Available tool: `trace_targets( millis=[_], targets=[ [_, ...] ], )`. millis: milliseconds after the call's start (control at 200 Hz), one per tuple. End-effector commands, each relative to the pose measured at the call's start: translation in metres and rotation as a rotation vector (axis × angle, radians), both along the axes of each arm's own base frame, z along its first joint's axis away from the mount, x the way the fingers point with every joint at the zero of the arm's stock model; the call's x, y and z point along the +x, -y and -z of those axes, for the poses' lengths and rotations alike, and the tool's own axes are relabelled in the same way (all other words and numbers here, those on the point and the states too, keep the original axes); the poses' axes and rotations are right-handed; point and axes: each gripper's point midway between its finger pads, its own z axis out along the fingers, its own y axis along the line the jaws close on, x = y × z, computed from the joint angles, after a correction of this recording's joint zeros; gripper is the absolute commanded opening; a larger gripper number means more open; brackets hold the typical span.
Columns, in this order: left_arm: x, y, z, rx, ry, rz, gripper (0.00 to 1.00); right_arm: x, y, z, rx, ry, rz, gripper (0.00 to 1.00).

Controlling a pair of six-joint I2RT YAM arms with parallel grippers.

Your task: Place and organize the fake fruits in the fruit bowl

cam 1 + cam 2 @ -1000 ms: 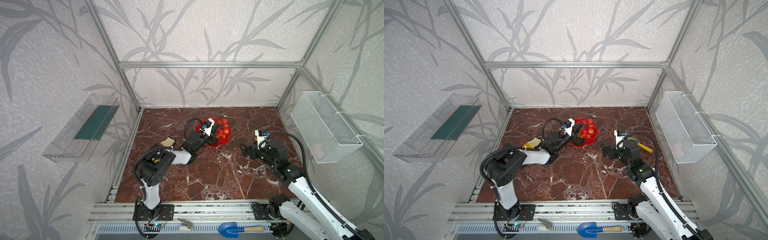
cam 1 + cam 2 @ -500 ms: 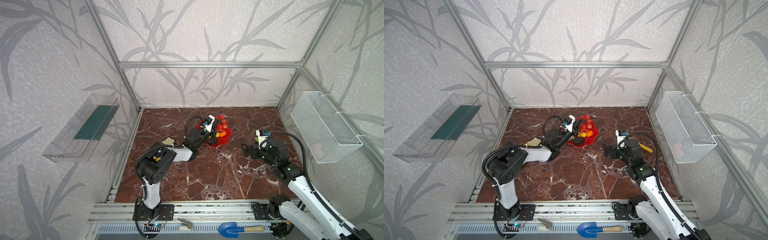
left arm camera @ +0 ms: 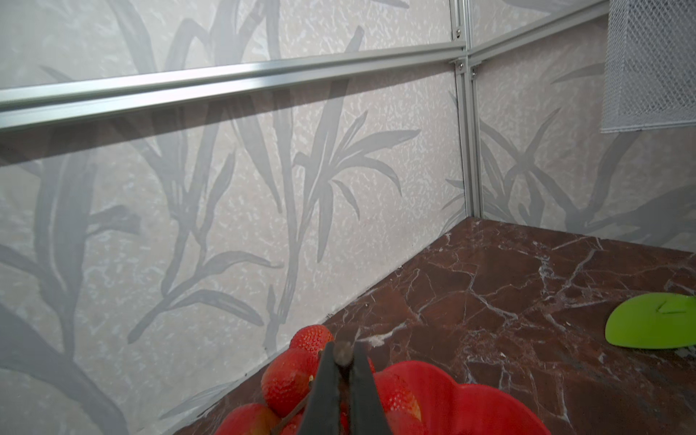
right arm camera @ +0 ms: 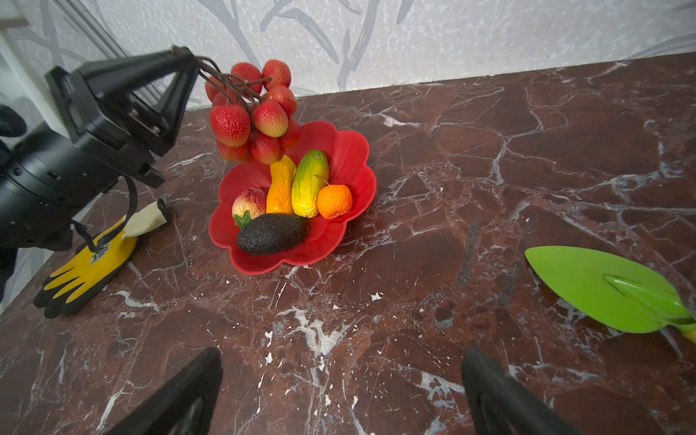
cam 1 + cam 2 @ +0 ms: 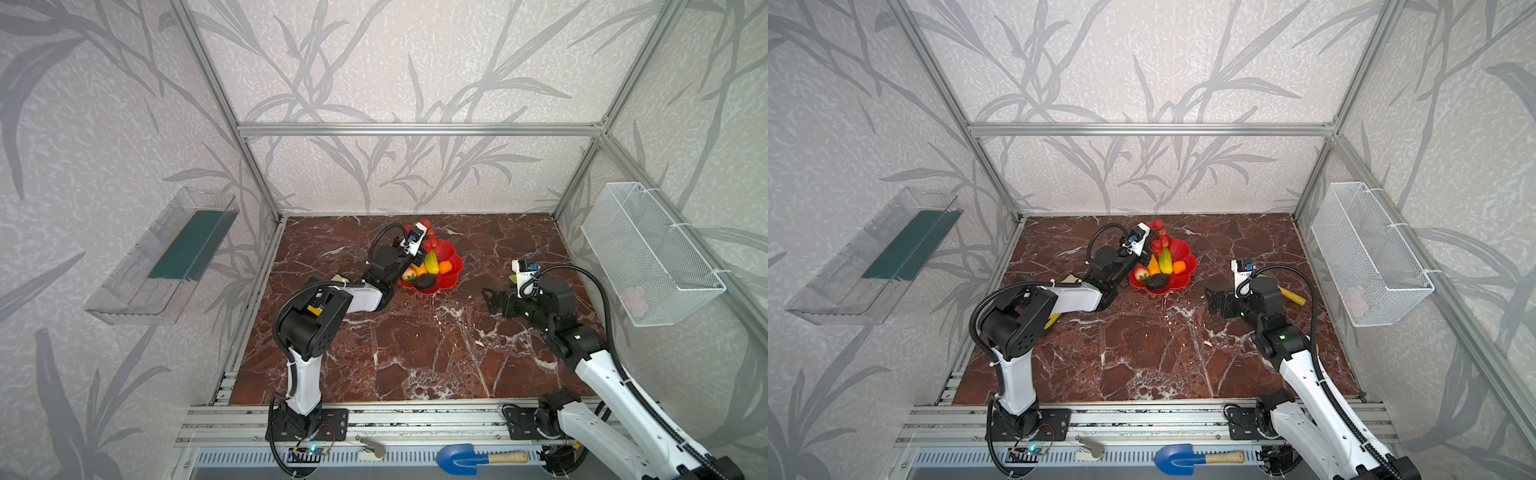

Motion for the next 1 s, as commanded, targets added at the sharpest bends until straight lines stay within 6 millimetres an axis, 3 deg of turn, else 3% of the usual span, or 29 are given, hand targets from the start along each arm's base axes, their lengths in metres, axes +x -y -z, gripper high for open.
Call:
trace_targets(
  millis=[0, 140, 200, 265, 320, 345, 350, 355, 385, 565, 775, 885, 940, 995],
  targets=[
    [-0.008, 0.002, 0.006, 0.023, 0.037, 0.004, 0.0, -0.001, 0.0, -0.007, 0.005, 0.017, -0.009, 0.99],
    [-0.018, 0.007, 0.02, 0.044, 0.027, 0.016, 0.03, 0.002, -0.002, -0.004, 0.012, 0.009, -0.011, 0.99],
    [-0.022, 0.009, 0.024, 0.063, 0.033, 0.011, 0.12, 0.004, -0.003, -0.004, 0.019, 0.008, -0.014, 0.99],
    [-0.027, 0.01, 0.026, 0.079, 0.049, -0.004, 0.37, 0.004, -0.005, -0.003, 0.023, 0.004, -0.018, 0.99],
    [-0.031, 0.011, 0.025, 0.088, 0.064, -0.006, 0.51, 0.005, -0.004, -0.004, 0.025, 0.006, -0.015, 0.99],
    [-0.033, 0.011, 0.024, 0.088, 0.069, -0.006, 0.74, 0.005, -0.004, -0.003, 0.024, 0.004, -0.015, 0.99],
    [-0.034, 0.011, 0.024, 0.089, 0.07, -0.006, 0.74, 0.005, -0.004, -0.003, 0.024, 0.005, -0.015, 0.99],
    [-0.034, 0.011, 0.024, 0.089, 0.07, -0.006, 0.84, 0.005, -0.004, -0.003, 0.023, 0.006, -0.013, 0.99],
    [-0.036, 0.01, 0.022, 0.087, 0.073, -0.007, 0.98, 0.005, -0.004, -0.002, 0.023, 0.004, -0.014, 0.99],
    [-0.061, 0.005, -0.002, 0.027, 0.109, 0.023, 0.99, 0.008, -0.006, -0.005, 0.024, 0.008, -0.024, 0.99],
    [-0.101, -0.018, -0.066, -0.124, 0.148, 0.05, 0.99, 0.019, -0.005, -0.008, 0.007, 0.014, -0.016, 0.99],
    [-0.101, -0.055, -0.091, -0.171, 0.024, -0.101, 0.99, 0.033, 0.006, -0.008, -0.038, 0.065, 0.039, 0.99],
    [-0.1, -0.082, -0.086, -0.132, -0.111, -0.234, 0.99, 0.042, 0.017, -0.009, -0.082, 0.11, 0.099, 0.99],
    [-0.103, -0.123, -0.074, -0.094, -0.208, -0.412, 0.99, 0.05, 0.032, -0.006, -0.13, 0.144, 0.173, 0.99]
  ],
)
